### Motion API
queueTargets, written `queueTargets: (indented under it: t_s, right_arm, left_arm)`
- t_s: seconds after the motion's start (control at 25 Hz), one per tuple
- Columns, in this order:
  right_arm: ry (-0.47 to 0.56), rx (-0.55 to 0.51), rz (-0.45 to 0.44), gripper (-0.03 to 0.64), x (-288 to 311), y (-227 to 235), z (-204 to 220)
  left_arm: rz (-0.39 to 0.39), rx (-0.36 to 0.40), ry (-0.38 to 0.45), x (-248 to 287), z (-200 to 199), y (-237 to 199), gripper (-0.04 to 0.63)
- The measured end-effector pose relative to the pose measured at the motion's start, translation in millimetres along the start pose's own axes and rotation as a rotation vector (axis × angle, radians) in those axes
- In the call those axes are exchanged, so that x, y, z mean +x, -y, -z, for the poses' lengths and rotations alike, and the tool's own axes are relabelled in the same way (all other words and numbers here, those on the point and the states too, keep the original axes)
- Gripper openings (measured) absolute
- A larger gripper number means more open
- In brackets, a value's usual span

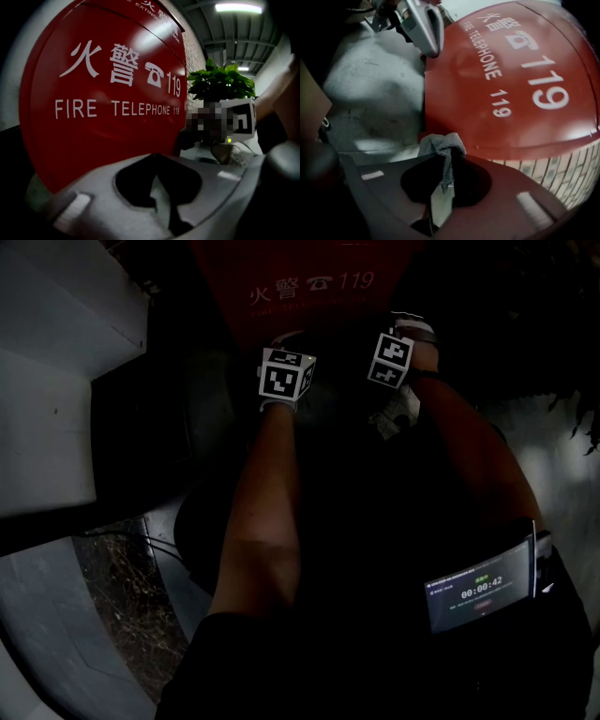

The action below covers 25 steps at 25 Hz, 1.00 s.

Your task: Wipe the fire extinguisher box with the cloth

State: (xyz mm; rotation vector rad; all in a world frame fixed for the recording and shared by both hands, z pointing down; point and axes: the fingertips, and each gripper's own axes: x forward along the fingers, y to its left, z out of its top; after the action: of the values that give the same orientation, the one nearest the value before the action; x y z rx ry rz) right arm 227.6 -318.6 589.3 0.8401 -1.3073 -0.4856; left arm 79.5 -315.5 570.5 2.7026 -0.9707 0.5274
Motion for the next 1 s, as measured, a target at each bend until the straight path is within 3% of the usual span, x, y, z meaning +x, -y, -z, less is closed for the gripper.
queueTargets:
  t_s: [0.2, 0.32, 0.52, 0.68, 0.84, 1.0]
  right_arm:
    - [0.073, 0.066, 0.022, 0.034, -28, 12, -4]
    - [0.169, 0.096, 0.059, 0.034, -50, 31, -29]
    - [0.353, 0.051, 0.118, 0.034, -130, 64, -57]
    - [0.513, 0.046, 0.220, 0.034, -219, 143, -82]
    - [0.667, 0.002, 0.322, 0.034, -318, 221, -115]
    - [0.758, -0.068, 0.378, 0.033, -389, 298, -152]
  left_arm:
    - [-0.017, 0.016, 0.006, -13, -9, -1, 0.003]
    - [-0.059, 0.057, 0.020, -25, -31, -8, 0.003]
    - [-0.139, 0.012, 0.104, -81, -91, 7, 0.003]
    - [-0.188, 0.017, 0.224, -148, -179, 7, 0.003]
    - [-0.234, 0.099, 0.372, -227, -301, 11, 0.003]
    - [-0.236, 0.195, 0.457, -282, -405, 10, 0.003]
